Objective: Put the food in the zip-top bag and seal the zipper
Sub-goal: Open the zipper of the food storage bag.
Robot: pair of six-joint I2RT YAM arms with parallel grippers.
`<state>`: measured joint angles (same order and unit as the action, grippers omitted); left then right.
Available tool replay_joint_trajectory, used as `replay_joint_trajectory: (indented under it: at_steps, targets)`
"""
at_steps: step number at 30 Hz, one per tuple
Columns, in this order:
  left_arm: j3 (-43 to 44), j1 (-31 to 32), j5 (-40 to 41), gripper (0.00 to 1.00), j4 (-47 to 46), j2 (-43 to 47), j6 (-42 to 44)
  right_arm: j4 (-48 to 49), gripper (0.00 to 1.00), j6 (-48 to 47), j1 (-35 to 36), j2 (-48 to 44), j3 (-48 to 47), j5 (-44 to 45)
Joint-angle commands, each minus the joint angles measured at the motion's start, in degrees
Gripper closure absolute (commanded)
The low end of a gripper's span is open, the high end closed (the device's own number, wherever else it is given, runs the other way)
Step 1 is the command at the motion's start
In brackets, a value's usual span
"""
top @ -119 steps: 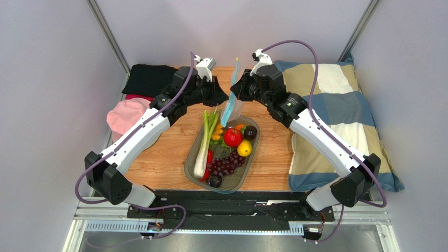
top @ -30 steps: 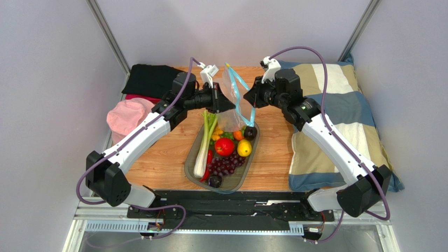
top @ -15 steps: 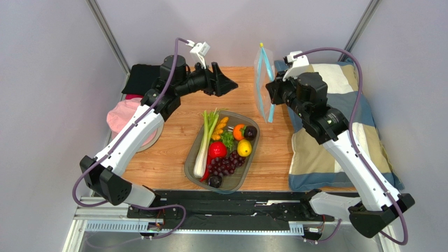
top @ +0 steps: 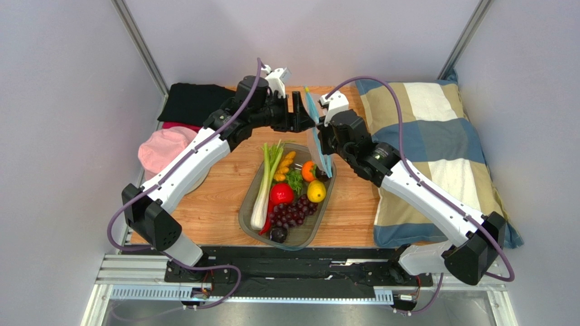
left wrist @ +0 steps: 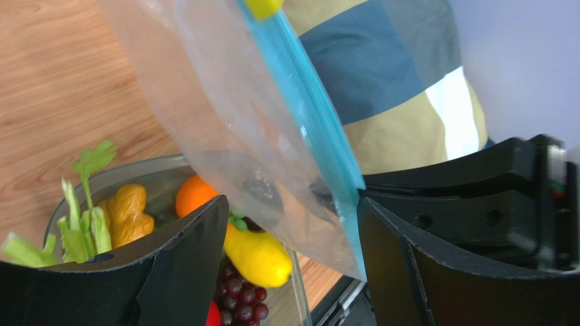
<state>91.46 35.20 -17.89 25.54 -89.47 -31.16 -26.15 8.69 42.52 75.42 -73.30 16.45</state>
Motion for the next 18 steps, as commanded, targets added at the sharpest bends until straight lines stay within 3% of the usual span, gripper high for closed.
replay_joint_trajectory:
  at_steps: [1,8,12,18]
  targets:
    - [1.44,0.74,4.88,0.21,3.99,-0.44,1.71,5.76,1.00,0.10,0.72,-0.36,-0.79,1.92]
    - [1.53,0.75,6.03,0.21,5.58,-1.85,1.28,6.20,1.00,1.07,0.72,0.43,-0.97,-0.63]
    - [-3.04,-0.04,3.13,0.21,-0.57,2.27,-1.18,6.11,1.00,1.59,0.81,0.43,-1.58,-0.72]
    - [-4.54,-2.06,0.75,0.19,-1.99,7.81,-3.12,5.41,1.00,3.35,0.72,0.34,-1.76,-1.76]
